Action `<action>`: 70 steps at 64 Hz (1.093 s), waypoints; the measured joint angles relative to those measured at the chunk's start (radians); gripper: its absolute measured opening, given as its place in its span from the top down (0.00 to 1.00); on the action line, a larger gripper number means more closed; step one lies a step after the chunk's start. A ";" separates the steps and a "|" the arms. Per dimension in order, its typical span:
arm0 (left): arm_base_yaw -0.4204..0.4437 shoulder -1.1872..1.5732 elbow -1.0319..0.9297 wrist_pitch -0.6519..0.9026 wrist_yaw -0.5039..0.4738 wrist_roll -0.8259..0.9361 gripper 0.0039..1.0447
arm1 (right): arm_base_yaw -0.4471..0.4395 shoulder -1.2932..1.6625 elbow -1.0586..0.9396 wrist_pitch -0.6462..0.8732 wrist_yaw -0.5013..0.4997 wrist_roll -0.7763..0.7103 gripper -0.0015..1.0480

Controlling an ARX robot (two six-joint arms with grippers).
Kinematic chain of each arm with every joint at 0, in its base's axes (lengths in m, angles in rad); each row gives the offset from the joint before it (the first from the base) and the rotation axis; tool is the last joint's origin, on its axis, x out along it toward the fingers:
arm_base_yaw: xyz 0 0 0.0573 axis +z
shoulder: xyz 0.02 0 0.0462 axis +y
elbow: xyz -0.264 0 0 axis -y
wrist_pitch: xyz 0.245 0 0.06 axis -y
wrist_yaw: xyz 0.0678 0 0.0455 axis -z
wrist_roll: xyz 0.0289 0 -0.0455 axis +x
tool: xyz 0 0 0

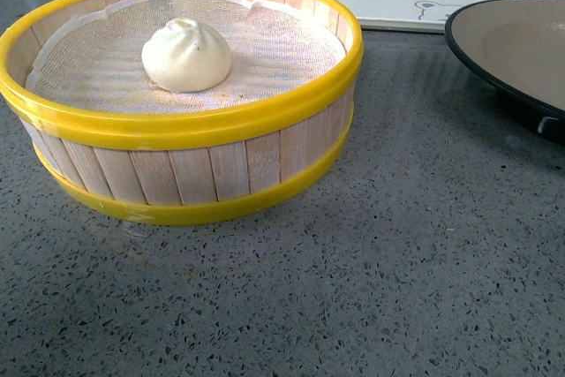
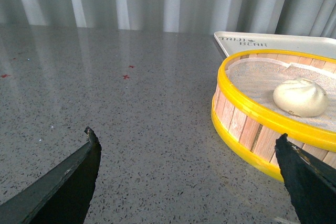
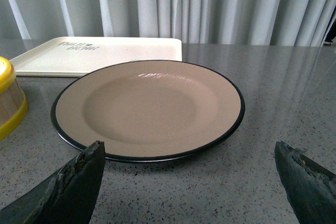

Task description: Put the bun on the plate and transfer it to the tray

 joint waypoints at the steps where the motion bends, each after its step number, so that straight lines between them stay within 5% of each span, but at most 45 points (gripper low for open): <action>1: 0.000 0.000 0.000 0.000 0.000 0.000 0.06 | 0.000 0.000 0.000 0.000 0.000 0.000 0.08; 70: 0.000 0.000 0.000 0.000 0.000 0.000 0.06 | 0.000 0.000 0.000 0.000 0.000 0.000 0.08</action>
